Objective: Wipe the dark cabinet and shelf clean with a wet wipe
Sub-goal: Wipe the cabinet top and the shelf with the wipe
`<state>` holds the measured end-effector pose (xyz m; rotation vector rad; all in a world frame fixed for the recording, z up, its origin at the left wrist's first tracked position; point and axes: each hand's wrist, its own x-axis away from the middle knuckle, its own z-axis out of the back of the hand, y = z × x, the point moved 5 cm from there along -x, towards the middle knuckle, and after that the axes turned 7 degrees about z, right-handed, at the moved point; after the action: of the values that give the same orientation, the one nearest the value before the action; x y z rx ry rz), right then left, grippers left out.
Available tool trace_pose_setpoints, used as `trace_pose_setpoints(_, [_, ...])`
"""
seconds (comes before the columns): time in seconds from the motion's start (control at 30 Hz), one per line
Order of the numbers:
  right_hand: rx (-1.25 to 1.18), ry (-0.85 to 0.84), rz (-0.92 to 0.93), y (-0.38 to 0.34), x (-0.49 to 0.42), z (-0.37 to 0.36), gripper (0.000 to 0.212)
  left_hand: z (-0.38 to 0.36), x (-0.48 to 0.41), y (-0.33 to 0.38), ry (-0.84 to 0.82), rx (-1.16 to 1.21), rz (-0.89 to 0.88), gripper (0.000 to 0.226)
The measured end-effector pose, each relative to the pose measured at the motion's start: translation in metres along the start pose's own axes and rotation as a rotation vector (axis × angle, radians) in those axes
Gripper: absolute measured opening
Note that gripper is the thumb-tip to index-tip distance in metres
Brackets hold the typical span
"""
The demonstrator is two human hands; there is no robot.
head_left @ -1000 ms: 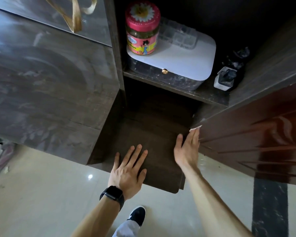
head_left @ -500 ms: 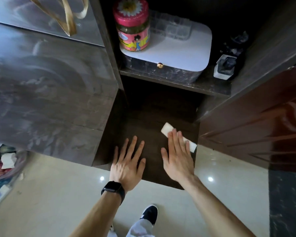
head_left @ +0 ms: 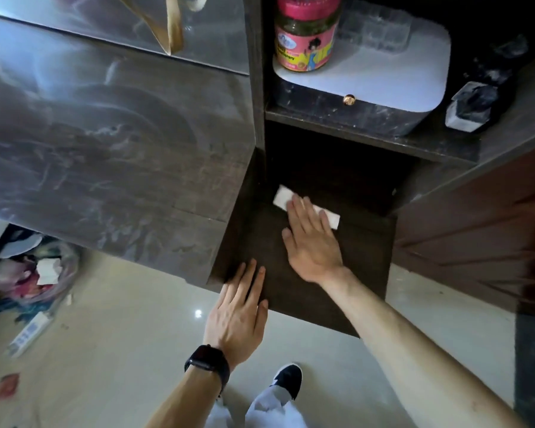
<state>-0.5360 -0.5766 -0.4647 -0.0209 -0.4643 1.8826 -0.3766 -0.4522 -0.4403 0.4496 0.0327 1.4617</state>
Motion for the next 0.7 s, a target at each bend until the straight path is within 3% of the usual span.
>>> trace_pose_setpoints(0.13, [0.024, -0.079, 0.119, -0.036, 0.110, -0.032, 0.059, 0.026, 0.029, 0.007, -0.014, -0.055, -0.094, 0.058])
trace_pose_setpoints(0.27, [-0.006, -0.140, 0.198, -0.034, 0.150, -0.029, 0.056, 0.069, 0.053, 0.010, 0.063, -0.027, -0.209, 0.060])
trace_pose_setpoints(0.37, [0.023, -0.051, -0.095, -0.001, 0.124, -0.014, 0.061, 0.105, 0.058, -0.006, 0.196, -0.045, -0.179, 0.065])
trace_pose_setpoints(0.47, [-0.120, 0.004, -0.421, 0.006, 0.068, -0.010, 0.065, 0.130, 0.041, -0.040, 0.205, -0.114, 0.054, 0.067])
trace_pose_setpoints(0.57, [-0.165, -0.007, -0.258, -0.061, 0.036, -0.028, 0.064, 0.132, 0.028, -0.059, 0.103, -0.116, 0.163, 0.064])
trace_pose_setpoints(0.63, [-0.132, -0.036, -0.089, -0.117, 0.053, -0.047, 0.063, 0.131, 0.028, -0.058, 0.096, -0.122, 0.175, 0.066])
trace_pose_setpoints(0.7, [-0.136, -0.052, -0.045, -0.144, 0.086, -0.062, 0.061, 0.131, 0.029, -0.053, 0.093, -0.147, 0.196, 0.069])
